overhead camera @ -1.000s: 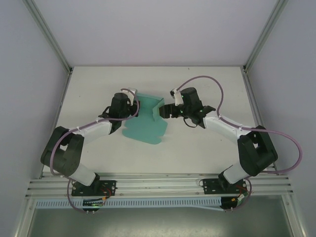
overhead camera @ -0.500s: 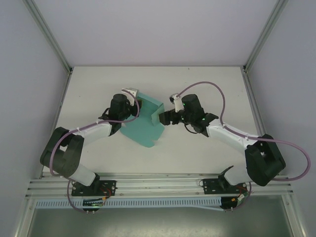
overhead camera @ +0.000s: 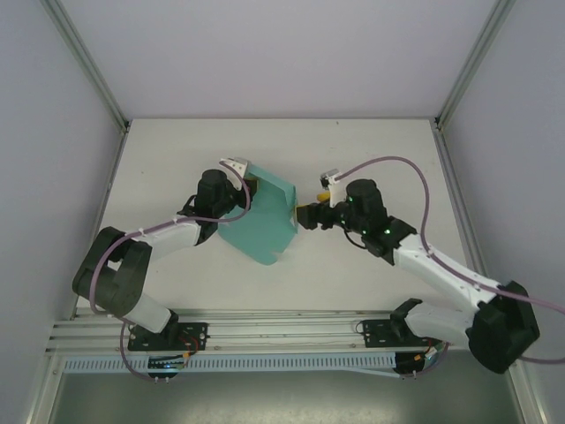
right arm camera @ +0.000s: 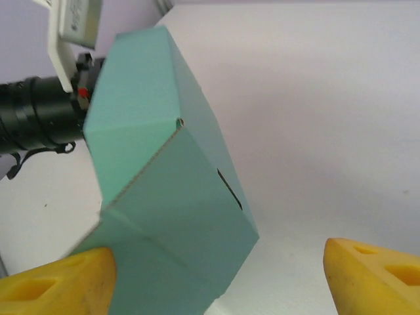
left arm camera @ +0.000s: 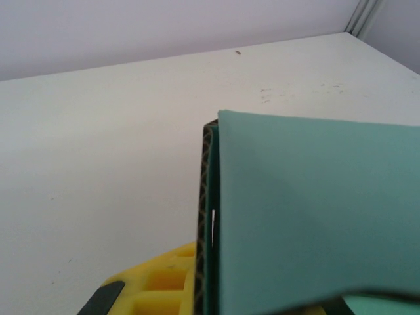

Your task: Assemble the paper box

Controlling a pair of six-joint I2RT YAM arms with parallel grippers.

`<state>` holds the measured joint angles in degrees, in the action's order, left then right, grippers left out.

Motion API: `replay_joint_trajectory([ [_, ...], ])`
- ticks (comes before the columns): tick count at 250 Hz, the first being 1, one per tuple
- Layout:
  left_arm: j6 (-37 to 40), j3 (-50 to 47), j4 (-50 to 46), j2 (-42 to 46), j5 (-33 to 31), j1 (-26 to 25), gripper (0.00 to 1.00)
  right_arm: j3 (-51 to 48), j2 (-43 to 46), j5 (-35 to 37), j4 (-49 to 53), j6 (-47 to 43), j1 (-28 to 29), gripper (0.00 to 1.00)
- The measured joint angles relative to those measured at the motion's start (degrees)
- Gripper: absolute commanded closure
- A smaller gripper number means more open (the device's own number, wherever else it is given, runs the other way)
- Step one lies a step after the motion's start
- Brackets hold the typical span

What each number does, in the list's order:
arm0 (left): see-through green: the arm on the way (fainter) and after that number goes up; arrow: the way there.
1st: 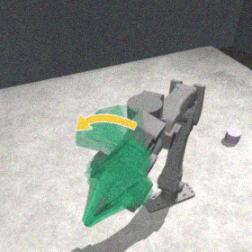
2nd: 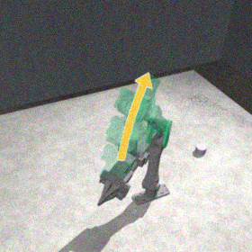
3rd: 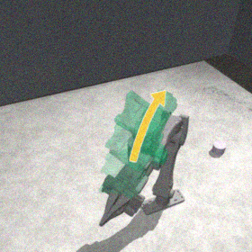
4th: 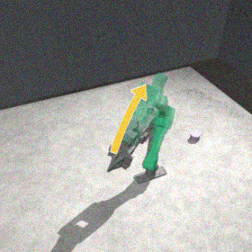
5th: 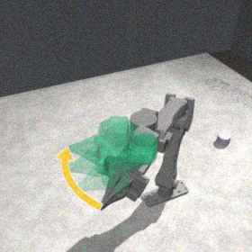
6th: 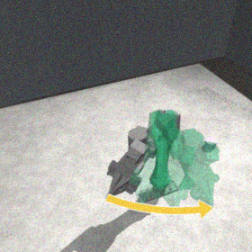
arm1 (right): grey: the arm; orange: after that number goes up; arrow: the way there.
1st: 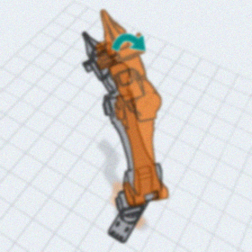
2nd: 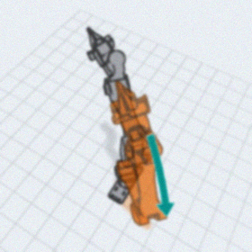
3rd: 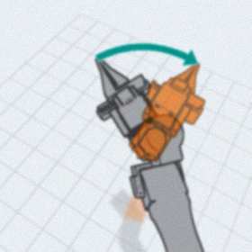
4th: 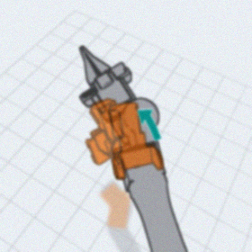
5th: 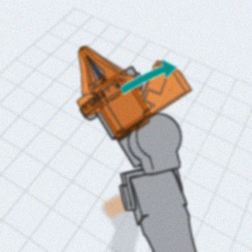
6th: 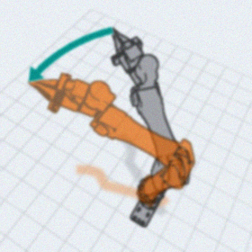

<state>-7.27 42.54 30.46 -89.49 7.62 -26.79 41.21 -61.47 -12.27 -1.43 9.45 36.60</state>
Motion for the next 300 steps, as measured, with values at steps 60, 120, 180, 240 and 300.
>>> replay_joint_trajectory([
  [60,1.07,1.18,1.7,-8.7,3.8,-0.26,1.0,5.01,-2.08,1.29,1.46,0.94,-4.5,0.15],
  [120,3.21,2.4,3.54,-14.86,5.99,-0.94,1.0,21.03,-22.62,-4.5,4.72,2.95,-6.99,0.15],
  [180,3.85,2.58,7.45,-18.47,7.1,-0.98,1.0,28.24,-39.47,-12.85,4.63,7.82,-7.02,0.18],
  [240,4.2,2.58,9.79,-19.65,7.98,-0.87,0.94,31.41,-46.97,-17.46,4.55,10.62,-7.15,0.19],
  [300,4.52,2.58,10.32,-20.02,8.87,-0.98,0.89,33.64,-48.76,-16.72,7.48,8.5,-7.04,0.2],
])
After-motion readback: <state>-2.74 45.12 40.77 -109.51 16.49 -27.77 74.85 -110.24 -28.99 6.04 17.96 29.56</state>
